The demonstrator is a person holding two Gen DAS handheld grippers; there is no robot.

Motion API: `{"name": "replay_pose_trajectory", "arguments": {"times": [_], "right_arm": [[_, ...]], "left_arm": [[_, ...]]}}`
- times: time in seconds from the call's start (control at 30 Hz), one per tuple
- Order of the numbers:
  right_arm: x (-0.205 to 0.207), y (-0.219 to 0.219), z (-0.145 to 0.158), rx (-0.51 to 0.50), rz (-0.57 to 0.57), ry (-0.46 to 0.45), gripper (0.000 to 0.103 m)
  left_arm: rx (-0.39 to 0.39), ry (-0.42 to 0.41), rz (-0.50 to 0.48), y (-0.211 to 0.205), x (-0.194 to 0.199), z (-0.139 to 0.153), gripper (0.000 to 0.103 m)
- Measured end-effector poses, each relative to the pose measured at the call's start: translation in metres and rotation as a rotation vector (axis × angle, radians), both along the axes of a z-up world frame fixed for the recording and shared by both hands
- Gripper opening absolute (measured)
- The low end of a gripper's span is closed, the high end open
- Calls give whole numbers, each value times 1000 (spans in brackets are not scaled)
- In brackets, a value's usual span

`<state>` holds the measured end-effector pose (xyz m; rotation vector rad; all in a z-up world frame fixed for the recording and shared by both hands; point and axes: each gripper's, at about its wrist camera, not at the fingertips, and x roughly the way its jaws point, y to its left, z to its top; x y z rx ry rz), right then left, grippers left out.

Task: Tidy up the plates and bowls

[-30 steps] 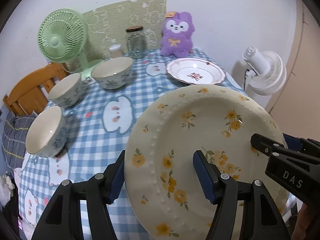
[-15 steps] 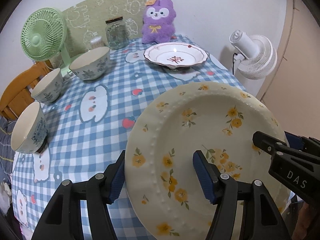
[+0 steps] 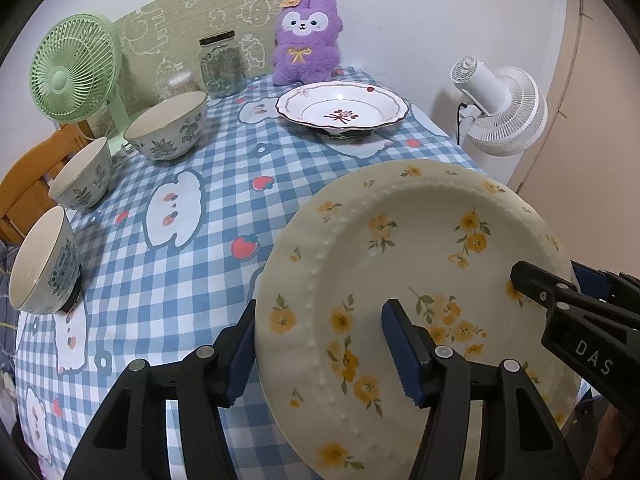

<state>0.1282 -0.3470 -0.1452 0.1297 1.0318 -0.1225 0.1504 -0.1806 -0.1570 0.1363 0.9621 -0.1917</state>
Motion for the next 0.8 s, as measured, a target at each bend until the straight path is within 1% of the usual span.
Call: {"name": "replay_pose_trajectory", "arguments": {"times": [0.07, 0.23, 0.33, 0.43, 0.57, 0.8], "right_arm": [[0, 1, 0, -12, -2, 0, 52], [0, -2, -1, -3, -21, 5, 52], [1, -6, -8, 25, -35, 38, 52], [-1, -7, -13, 42, -40, 59, 52], [-1, -7, -15, 41, -42, 59, 52], [1, -8, -16, 49, -45, 50, 52]], "left_arm": [[3, -3, -4, 0, 0, 0, 62], [9, -7, -10, -1, 2, 0, 62], [37, -17, -23, -5, -1, -2, 61], [48, -26, -23, -6, -2, -3, 61], [71, -42, -23, -9, -3, -4, 61], [88, -55, -17, -10, -4, -4, 62]]}}
